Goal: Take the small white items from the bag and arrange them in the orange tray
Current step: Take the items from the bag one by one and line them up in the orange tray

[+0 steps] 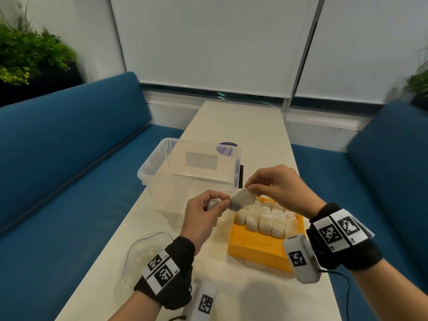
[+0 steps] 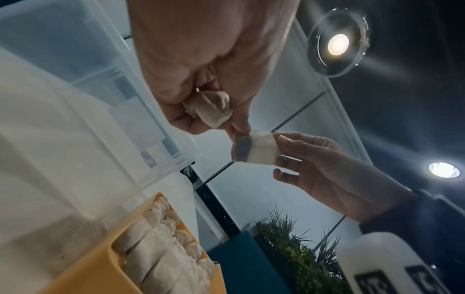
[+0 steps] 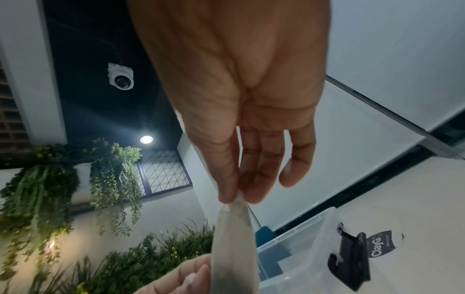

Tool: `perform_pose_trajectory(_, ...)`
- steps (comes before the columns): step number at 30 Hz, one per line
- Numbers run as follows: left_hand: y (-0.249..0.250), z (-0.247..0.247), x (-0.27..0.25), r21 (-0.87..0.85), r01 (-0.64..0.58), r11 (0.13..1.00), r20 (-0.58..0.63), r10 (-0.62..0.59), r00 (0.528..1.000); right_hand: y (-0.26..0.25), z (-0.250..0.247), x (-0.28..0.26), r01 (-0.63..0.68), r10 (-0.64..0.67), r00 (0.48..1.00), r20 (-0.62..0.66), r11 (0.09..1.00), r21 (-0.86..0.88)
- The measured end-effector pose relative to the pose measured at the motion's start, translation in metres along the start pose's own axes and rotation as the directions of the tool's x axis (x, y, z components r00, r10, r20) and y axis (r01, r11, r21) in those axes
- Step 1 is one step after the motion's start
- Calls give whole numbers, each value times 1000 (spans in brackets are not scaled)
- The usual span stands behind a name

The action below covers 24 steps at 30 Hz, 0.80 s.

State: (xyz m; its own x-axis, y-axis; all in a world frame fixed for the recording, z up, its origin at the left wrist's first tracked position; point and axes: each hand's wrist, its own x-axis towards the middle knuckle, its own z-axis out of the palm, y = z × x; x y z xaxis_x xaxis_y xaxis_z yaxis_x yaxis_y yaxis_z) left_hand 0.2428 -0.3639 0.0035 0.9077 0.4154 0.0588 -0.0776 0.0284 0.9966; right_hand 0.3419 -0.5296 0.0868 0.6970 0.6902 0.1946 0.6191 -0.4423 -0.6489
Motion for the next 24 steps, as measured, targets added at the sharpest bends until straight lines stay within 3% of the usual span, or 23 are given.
perform_pose_trajectory(6,-4,0,7,-58,89,994,-23,-90,996,6,3,6,-12,19,997,80,996,-91)
perform_pose_trajectory(11,-7,-1,12,-71,132,989,-10,-133,991,16,4,10,-60,61,998,31,997,-48)
perform_pose_trajectory(15,-10,-7,10,-112,196,974,-5,-198,980,35,4,20,-156,160,987,21,980,-126)
perform_pose_trajectory(20,-17,-20,3,-136,247,959,-30,-253,967,63,23,33,-273,332,930,159,912,-304)
perform_pose_trajectory(24,-23,-31,-2,-127,262,957,-50,-270,961,76,43,37,-278,386,863,327,902,-330)
